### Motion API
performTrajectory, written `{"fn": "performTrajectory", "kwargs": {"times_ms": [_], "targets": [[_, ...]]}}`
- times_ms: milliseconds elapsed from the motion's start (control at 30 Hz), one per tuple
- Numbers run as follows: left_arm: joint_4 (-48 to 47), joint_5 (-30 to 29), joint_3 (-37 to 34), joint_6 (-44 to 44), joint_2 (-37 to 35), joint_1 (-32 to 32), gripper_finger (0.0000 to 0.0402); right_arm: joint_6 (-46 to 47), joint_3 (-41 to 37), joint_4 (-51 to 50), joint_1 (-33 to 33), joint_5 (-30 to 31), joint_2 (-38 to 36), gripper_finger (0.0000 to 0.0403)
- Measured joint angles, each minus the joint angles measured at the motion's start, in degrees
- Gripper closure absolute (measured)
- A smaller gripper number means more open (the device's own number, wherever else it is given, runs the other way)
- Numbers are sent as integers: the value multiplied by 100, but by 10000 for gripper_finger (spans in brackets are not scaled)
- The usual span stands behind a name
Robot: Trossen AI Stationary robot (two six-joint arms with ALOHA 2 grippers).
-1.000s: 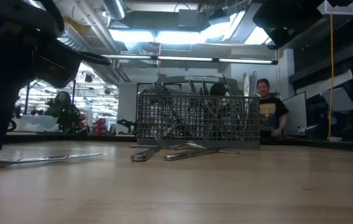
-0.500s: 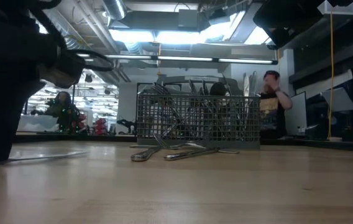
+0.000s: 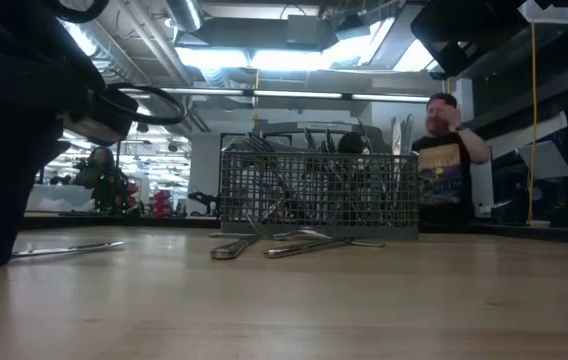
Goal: Sort silverware
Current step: Put the knife into the silverware rack
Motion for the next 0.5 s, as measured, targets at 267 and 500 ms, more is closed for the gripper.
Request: {"fn": "performTrajectory", "kwargs": {"times_ms": [267, 500], "targets": [[24, -88, -11, 81, 2, 21, 249, 0, 0, -2, 0, -30, 0, 288], [13, 41, -19, 74, 2, 129, 257, 0, 0, -35, 0, -30, 0, 288]]}}
